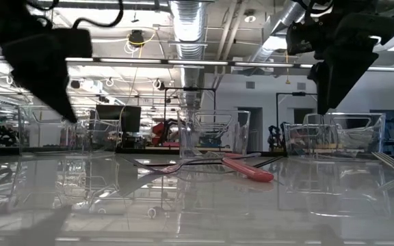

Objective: Sort silverware by color (type)
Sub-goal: Put the top left iridescent fork into the right transparent bin

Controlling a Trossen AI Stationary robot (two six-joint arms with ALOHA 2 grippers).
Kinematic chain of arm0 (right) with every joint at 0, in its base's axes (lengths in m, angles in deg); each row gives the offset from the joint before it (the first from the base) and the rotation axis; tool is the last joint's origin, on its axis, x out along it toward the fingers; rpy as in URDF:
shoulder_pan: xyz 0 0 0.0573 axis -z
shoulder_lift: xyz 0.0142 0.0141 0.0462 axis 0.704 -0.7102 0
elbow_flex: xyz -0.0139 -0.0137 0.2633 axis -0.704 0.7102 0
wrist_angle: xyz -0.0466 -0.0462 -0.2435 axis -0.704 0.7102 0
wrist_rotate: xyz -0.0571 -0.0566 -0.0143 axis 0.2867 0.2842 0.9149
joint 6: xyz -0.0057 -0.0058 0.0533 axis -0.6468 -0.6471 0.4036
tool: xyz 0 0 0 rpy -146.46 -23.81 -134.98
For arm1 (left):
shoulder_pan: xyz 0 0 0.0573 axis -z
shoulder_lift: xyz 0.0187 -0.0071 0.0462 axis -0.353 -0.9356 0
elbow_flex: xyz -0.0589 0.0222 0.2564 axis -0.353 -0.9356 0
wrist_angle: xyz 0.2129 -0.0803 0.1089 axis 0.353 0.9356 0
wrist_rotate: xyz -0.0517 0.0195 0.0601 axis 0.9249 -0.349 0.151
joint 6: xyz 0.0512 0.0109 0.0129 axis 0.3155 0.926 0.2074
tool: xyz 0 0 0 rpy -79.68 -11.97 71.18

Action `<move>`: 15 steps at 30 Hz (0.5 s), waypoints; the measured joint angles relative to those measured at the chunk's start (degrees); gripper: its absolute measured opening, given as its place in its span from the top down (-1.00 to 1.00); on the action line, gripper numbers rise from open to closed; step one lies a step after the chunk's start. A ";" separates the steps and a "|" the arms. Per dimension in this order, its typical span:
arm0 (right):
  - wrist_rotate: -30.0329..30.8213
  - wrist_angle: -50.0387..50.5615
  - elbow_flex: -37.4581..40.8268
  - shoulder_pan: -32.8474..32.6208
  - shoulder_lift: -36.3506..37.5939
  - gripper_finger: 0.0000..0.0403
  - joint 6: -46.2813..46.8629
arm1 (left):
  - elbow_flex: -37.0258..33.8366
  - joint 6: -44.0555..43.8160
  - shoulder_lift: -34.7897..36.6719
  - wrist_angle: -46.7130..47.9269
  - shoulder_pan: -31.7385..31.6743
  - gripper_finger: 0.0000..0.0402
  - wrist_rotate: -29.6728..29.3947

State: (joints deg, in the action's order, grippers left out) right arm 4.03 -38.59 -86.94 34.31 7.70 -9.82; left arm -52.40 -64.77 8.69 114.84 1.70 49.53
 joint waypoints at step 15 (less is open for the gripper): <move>0.07 -17.48 0.00 1.55 0.00 -0.29 -1.66 | 1.57 -0.41 2.60 -27.05 -2.88 0.98 -1.54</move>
State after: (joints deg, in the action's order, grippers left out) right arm 4.10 -56.06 -86.94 35.87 7.70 -11.47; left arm -50.84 -65.18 11.30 87.79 -1.18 47.99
